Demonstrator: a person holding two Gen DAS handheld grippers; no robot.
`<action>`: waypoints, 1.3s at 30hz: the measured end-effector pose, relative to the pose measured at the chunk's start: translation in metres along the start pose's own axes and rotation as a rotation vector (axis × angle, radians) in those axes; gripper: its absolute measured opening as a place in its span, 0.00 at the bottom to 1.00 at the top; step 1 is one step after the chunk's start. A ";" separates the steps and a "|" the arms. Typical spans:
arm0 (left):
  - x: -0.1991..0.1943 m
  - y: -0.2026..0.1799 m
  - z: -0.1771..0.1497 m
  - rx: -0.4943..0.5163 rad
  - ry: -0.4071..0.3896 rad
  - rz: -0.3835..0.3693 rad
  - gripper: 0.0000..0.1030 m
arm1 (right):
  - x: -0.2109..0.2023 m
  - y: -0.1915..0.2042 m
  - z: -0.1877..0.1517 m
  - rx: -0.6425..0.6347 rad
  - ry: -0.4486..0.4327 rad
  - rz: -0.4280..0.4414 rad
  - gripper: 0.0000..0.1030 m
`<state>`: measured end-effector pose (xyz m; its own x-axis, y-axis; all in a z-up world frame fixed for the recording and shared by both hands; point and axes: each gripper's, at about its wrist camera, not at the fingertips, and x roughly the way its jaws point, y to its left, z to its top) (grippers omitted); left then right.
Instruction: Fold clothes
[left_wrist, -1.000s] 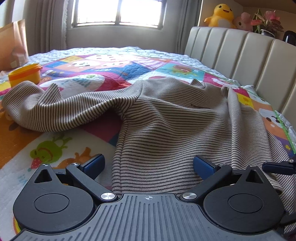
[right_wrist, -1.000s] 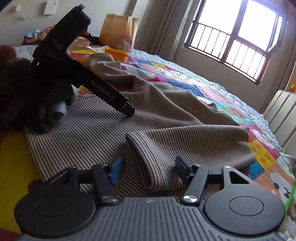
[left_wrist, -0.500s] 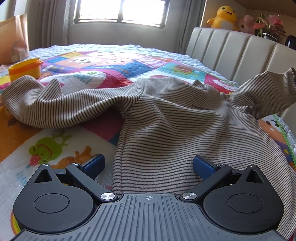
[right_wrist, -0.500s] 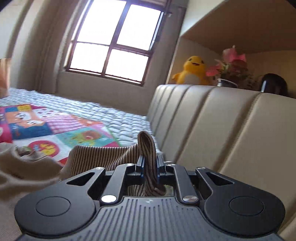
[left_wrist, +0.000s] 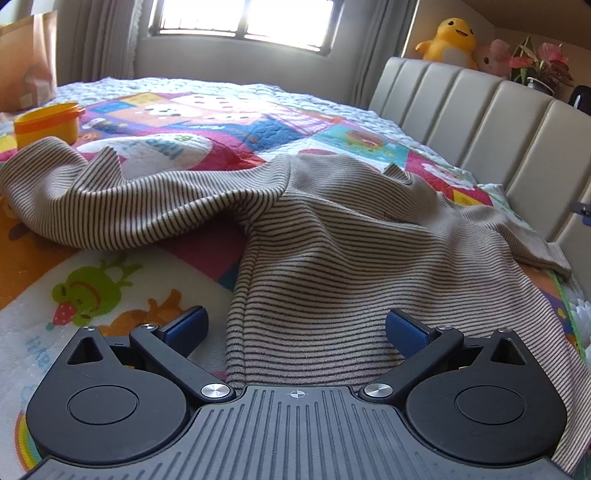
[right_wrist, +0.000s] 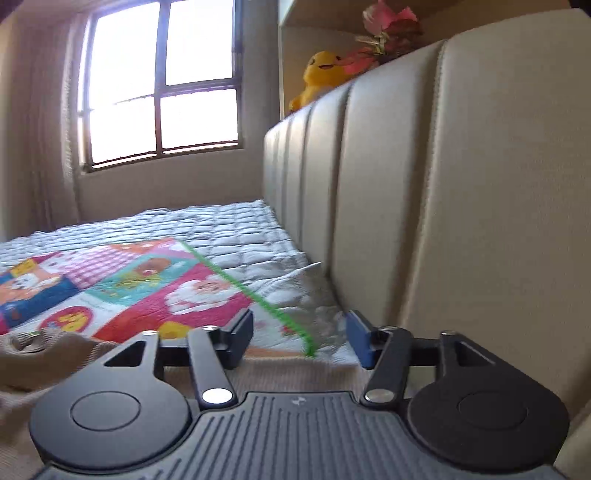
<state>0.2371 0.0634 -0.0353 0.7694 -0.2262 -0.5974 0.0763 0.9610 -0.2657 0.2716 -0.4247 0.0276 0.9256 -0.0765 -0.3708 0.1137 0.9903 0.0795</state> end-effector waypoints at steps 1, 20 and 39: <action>-0.006 0.007 0.005 -0.044 -0.017 -0.026 1.00 | -0.007 0.007 -0.010 0.033 0.009 0.064 0.69; 0.009 0.176 0.070 -0.553 -0.199 0.418 0.55 | -0.003 0.015 -0.123 0.623 0.073 0.686 1.00; -0.097 0.074 0.130 -0.218 -0.414 0.429 0.08 | -0.007 0.003 -0.132 0.690 0.036 0.725 1.00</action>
<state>0.2507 0.1771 0.1012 0.8878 0.2940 -0.3541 -0.3905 0.8884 -0.2414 0.2173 -0.4061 -0.0921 0.8443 0.5339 -0.0467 -0.2786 0.5117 0.8128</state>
